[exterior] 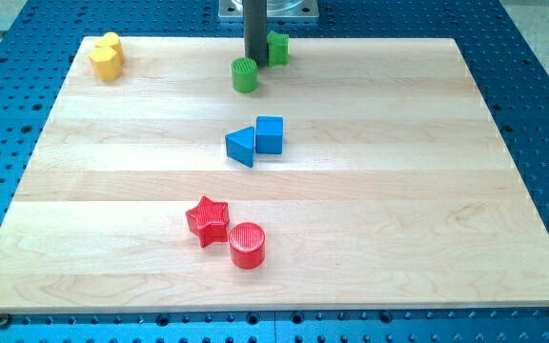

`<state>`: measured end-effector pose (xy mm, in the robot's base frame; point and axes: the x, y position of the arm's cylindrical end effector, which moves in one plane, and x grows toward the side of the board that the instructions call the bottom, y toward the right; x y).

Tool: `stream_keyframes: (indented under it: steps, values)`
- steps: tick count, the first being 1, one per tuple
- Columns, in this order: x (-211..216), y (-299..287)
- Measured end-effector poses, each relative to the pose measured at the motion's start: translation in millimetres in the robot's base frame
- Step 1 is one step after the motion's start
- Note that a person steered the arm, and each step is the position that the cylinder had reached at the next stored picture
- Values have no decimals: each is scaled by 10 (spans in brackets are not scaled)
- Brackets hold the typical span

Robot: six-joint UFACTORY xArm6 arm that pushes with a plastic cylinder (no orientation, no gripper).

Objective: Place the green blocks at the top center

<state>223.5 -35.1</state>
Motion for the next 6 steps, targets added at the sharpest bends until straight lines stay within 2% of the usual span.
stream_keyframes:
  steps: [1, 2, 3, 4, 6]
  values:
    - [-242, -14]
    - [-241, 338]
    - [-48, -173]
    - [637, -574]
    - [573, -172]
